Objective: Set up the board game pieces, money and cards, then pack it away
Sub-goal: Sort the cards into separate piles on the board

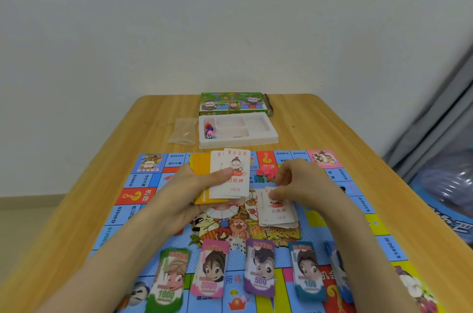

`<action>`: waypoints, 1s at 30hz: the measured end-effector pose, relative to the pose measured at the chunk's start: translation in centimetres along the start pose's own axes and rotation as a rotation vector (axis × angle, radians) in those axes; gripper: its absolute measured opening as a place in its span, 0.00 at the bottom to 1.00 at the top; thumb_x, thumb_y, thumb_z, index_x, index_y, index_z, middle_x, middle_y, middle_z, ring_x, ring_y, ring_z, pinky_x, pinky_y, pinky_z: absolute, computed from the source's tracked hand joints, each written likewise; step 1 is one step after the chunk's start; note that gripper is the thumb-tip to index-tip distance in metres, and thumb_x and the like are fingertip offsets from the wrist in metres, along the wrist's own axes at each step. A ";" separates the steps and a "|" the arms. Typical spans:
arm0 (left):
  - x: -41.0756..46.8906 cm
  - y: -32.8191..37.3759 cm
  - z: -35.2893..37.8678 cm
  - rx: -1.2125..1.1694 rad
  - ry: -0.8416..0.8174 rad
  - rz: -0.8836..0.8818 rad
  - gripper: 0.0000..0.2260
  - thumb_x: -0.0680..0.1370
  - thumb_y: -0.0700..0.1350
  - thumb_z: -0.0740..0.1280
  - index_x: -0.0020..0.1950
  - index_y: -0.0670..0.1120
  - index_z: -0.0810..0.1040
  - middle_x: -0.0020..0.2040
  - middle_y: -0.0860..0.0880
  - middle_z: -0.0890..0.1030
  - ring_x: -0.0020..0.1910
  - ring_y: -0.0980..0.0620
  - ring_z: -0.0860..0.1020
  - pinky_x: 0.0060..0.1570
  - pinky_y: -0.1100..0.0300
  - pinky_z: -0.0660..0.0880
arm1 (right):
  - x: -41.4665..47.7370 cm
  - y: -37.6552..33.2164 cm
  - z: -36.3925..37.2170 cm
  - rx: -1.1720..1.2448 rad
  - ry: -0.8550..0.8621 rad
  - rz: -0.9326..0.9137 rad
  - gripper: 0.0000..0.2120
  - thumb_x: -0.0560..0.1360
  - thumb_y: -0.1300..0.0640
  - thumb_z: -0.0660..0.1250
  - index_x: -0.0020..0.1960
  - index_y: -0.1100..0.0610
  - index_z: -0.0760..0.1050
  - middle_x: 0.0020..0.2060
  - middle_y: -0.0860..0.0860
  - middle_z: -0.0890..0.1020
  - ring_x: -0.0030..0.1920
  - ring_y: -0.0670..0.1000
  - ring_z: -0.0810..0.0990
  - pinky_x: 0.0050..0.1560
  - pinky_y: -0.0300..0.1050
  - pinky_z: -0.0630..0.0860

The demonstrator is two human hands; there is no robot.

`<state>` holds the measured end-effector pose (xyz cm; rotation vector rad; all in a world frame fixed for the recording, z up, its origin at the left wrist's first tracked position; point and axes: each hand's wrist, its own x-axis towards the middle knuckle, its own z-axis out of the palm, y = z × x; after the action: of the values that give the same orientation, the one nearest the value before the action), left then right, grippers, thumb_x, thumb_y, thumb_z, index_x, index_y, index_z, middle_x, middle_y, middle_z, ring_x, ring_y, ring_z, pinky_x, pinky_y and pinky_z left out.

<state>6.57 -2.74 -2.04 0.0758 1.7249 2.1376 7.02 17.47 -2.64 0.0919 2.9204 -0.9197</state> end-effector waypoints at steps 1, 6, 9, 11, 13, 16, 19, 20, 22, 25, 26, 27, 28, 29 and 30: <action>0.0 0.0 0.0 0.003 -0.003 0.000 0.17 0.64 0.40 0.70 0.52 0.43 0.78 0.42 0.43 0.85 0.37 0.45 0.84 0.42 0.51 0.80 | 0.0 0.0 0.0 -0.017 0.007 -0.005 0.11 0.69 0.56 0.74 0.44 0.54 0.73 0.39 0.45 0.73 0.38 0.44 0.72 0.34 0.36 0.68; 0.0 0.0 -0.1 -0.012 -0.009 0.002 0.16 0.64 0.40 0.70 0.51 0.42 0.78 0.42 0.42 0.85 0.37 0.45 0.84 0.38 0.52 0.81 | -0.4 -0.3 -0.4 0.022 -0.076 -0.113 0.16 0.67 0.51 0.76 0.50 0.50 0.72 0.49 0.44 0.74 0.45 0.42 0.71 0.39 0.31 0.68; 0.0 0.0 -0.1 -0.011 -0.011 0.003 0.16 0.64 0.40 0.70 0.51 0.43 0.78 0.41 0.43 0.85 0.36 0.46 0.84 0.36 0.54 0.81 | -0.9 -0.7 -0.8 0.014 -0.228 -0.165 0.25 0.65 0.50 0.77 0.57 0.46 0.69 0.54 0.40 0.70 0.55 0.41 0.68 0.48 0.32 0.67; -0.1 0.0 -0.1 -0.009 -0.011 0.001 0.16 0.64 0.40 0.70 0.50 0.43 0.78 0.41 0.43 0.85 0.37 0.46 0.84 0.35 0.54 0.82 | -1.1 -0.7 -0.9 -0.016 -0.292 -0.187 0.29 0.64 0.51 0.78 0.60 0.44 0.67 0.58 0.41 0.68 0.59 0.41 0.66 0.57 0.36 0.66; -0.1 0.0 -0.1 -0.010 -0.012 0.000 0.16 0.64 0.40 0.70 0.51 0.43 0.78 0.42 0.43 0.85 0.37 0.46 0.84 0.35 0.54 0.82 | -1.2 -0.7 -0.9 -0.063 -0.326 -0.195 0.31 0.64 0.52 0.78 0.61 0.43 0.66 0.61 0.43 0.67 0.62 0.43 0.65 0.62 0.41 0.67; -0.1 0.0 -0.1 -0.013 -0.016 0.000 0.16 0.64 0.39 0.70 0.51 0.43 0.78 0.42 0.43 0.85 0.37 0.46 0.84 0.35 0.54 0.82 | -1.1 -0.7 -0.8 -0.147 -0.345 -0.207 0.33 0.65 0.53 0.78 0.65 0.45 0.65 0.60 0.45 0.67 0.61 0.46 0.66 0.62 0.42 0.69; -0.1 0.0 0.0 -0.011 -0.015 0.003 0.16 0.64 0.39 0.70 0.51 0.43 0.78 0.42 0.43 0.85 0.37 0.46 0.84 0.35 0.54 0.82 | -0.9 -0.7 -0.6 -0.176 -0.334 -0.222 0.34 0.65 0.53 0.78 0.65 0.46 0.64 0.59 0.46 0.67 0.60 0.47 0.67 0.61 0.43 0.70; 0.0 0.0 0.0 -0.008 -0.014 0.004 0.16 0.64 0.40 0.70 0.51 0.43 0.78 0.43 0.43 0.85 0.38 0.46 0.84 0.35 0.54 0.82 | -0.9 -0.6 -0.6 -0.181 -0.330 -0.224 0.34 0.65 0.53 0.78 0.66 0.46 0.64 0.59 0.45 0.67 0.60 0.47 0.67 0.61 0.43 0.70; 0.0 0.0 -0.1 -0.005 -0.012 0.002 0.16 0.64 0.40 0.70 0.51 0.43 0.78 0.42 0.43 0.85 0.37 0.45 0.84 0.36 0.54 0.82 | -0.9 -0.5 -0.6 -0.171 -0.326 -0.226 0.35 0.65 0.52 0.78 0.66 0.46 0.64 0.57 0.44 0.67 0.60 0.46 0.67 0.60 0.42 0.71; 0.0 -0.1 -0.1 -0.011 -0.009 0.000 0.15 0.64 0.39 0.70 0.51 0.43 0.78 0.42 0.42 0.85 0.37 0.45 0.84 0.36 0.53 0.81 | -0.9 -0.5 -0.7 -0.040 -0.264 -0.237 0.30 0.67 0.51 0.76 0.64 0.46 0.67 0.56 0.43 0.71 0.58 0.44 0.70 0.50 0.30 0.70; 0.0 -0.1 0.0 -0.013 -0.005 -0.001 0.15 0.65 0.39 0.70 0.51 0.43 0.78 0.42 0.42 0.85 0.37 0.45 0.84 0.36 0.53 0.82 | -0.8 -0.5 -0.7 0.041 -0.203 -0.249 0.25 0.68 0.51 0.75 0.61 0.46 0.69 0.55 0.44 0.73 0.57 0.44 0.72 0.46 0.28 0.71; 0.0 -0.1 0.0 -0.014 -0.003 -0.001 0.15 0.65 0.39 0.70 0.51 0.43 0.78 0.43 0.43 0.85 0.38 0.46 0.84 0.37 0.53 0.82 | -0.7 -0.6 -0.7 0.136 -0.126 -0.272 0.18 0.70 0.51 0.73 0.58 0.47 0.72 0.54 0.45 0.76 0.55 0.44 0.74 0.43 0.28 0.71; 0.0 -0.2 0.0 -0.013 -0.005 -0.001 0.15 0.65 0.39 0.71 0.51 0.44 0.78 0.44 0.43 0.85 0.39 0.46 0.84 0.37 0.53 0.82 | -0.6 -0.8 -0.8 0.238 -0.051 -0.298 0.12 0.73 0.52 0.70 0.55 0.48 0.74 0.52 0.47 0.78 0.52 0.43 0.76 0.41 0.28 0.72; 0.1 -0.2 0.0 -0.011 -0.010 -0.004 0.16 0.64 0.40 0.71 0.52 0.44 0.78 0.45 0.43 0.85 0.39 0.45 0.84 0.37 0.54 0.82 | -0.6 -1.1 -0.9 0.341 0.004 -0.313 0.07 0.75 0.53 0.67 0.53 0.50 0.75 0.49 0.48 0.80 0.48 0.42 0.77 0.41 0.29 0.72; 0.1 -0.3 0.1 -0.012 -0.017 -0.009 0.17 0.64 0.40 0.71 0.52 0.44 0.79 0.45 0.43 0.85 0.40 0.46 0.84 0.37 0.55 0.82 | -0.7 -1.4 -0.9 0.431 0.026 -0.320 0.05 0.77 0.54 0.64 0.53 0.51 0.76 0.47 0.48 0.81 0.44 0.40 0.78 0.41 0.29 0.73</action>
<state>6.59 -2.62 -2.28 0.0825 1.7001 2.1345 7.51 16.78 -1.04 -0.3499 2.7510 -1.5930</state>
